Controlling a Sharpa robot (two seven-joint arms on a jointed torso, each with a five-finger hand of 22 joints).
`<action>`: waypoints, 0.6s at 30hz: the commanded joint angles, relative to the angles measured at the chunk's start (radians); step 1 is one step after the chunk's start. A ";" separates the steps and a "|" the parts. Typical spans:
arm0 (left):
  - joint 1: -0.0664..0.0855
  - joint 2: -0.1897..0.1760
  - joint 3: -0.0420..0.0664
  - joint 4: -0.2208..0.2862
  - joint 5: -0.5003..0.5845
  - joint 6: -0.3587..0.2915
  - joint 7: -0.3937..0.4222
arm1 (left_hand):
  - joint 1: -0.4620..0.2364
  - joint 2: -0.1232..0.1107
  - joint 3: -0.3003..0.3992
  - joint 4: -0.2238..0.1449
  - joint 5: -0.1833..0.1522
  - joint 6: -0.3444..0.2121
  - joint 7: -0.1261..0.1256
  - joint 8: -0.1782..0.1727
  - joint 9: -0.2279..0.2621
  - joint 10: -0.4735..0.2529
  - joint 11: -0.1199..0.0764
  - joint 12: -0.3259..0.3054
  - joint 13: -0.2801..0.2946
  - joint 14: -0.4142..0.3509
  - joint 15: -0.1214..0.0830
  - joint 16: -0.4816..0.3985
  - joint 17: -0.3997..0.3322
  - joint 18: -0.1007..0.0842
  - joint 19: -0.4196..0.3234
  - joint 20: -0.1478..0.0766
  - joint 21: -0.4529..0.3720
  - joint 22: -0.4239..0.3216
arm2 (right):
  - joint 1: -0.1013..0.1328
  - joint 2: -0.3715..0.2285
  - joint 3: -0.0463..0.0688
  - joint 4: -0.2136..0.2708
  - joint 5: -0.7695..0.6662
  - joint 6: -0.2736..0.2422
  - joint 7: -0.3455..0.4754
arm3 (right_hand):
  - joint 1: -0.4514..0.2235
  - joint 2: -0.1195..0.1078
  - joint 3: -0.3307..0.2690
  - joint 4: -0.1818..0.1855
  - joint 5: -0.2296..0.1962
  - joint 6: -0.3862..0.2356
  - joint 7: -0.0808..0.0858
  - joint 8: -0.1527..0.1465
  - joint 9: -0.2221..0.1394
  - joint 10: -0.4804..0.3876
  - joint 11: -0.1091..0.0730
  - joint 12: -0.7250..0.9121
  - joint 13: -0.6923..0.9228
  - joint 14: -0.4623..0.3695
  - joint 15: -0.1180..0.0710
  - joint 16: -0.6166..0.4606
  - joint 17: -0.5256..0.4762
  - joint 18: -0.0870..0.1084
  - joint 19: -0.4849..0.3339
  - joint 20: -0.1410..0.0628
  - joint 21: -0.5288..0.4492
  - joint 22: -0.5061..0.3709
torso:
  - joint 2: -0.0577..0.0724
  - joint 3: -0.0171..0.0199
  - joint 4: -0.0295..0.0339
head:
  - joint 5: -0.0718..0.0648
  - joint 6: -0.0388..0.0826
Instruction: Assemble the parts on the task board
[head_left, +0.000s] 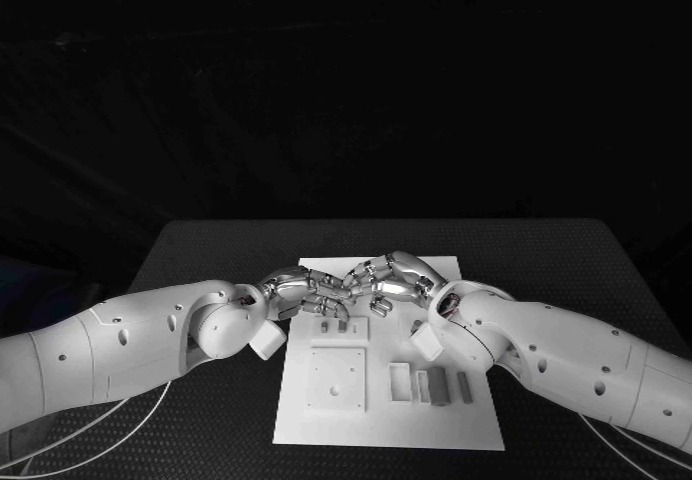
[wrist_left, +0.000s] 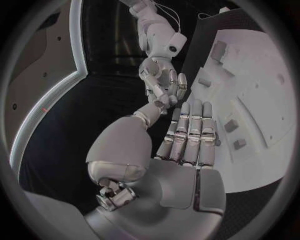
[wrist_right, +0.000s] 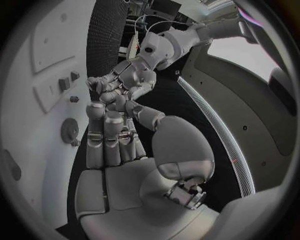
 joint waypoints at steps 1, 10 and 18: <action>0.000 0.001 0.000 0.002 -0.014 0.026 0.004 | 0.015 0.005 0.013 0.000 -0.001 0.007 -0.010 0.002 0.000 0.002 -0.009 0.005 0.002 0.006 -0.002 -0.004 0.001 -0.008 0.000 -0.002 -0.006 -0.002 | -0.001 0.001 0.000 -0.002 0.010 0.037 0.019 | 0.002 0.011 0.008 0.000 0.006 -0.008 -0.001 -0.005 0.003 -0.001 0.004 -0.007 -0.004 0.000 0.008 -0.003 0.001 0.093 -0.004 0.002 -0.005 0.018 | 0.000 -0.0002 0.0002 | 0.000 0.001; 0.000 0.001 0.000 0.000 -0.021 0.039 0.008 | 0.012 0.023 0.039 0.003 0.000 0.066 -0.026 0.030 0.005 0.049 -0.021 0.028 0.019 0.024 -0.009 -0.001 0.007 -0.008 0.002 0.000 -0.007 -0.006 | -0.001 0.000 0.000 -0.009 0.010 0.041 0.013 | -0.004 0.015 0.034 0.001 0.006 -0.014 0.001 -0.008 0.007 -0.001 0.008 -0.019 -0.019 0.001 0.011 -0.001 0.002 0.093 -0.003 0.002 -0.004 0.018 | 0.000 -0.0004 0.0004 | -0.001 0.002; 0.000 -0.001 0.000 -0.001 -0.021 0.038 0.011 | -0.002 0.030 0.041 0.003 -0.001 0.076 -0.027 0.032 0.003 0.059 -0.022 0.031 0.023 0.025 -0.008 -0.004 0.009 -0.008 0.002 0.000 -0.007 -0.008 | -0.001 -0.001 0.000 -0.012 -0.002 0.021 0.007 | -0.007 0.013 0.040 0.000 0.006 -0.014 0.002 -0.008 0.009 0.002 0.008 -0.020 -0.023 0.002 0.011 0.001 0.003 0.093 -0.001 0.001 -0.002 0.018 | 0.000 -0.0003 0.0003 | -0.002 0.001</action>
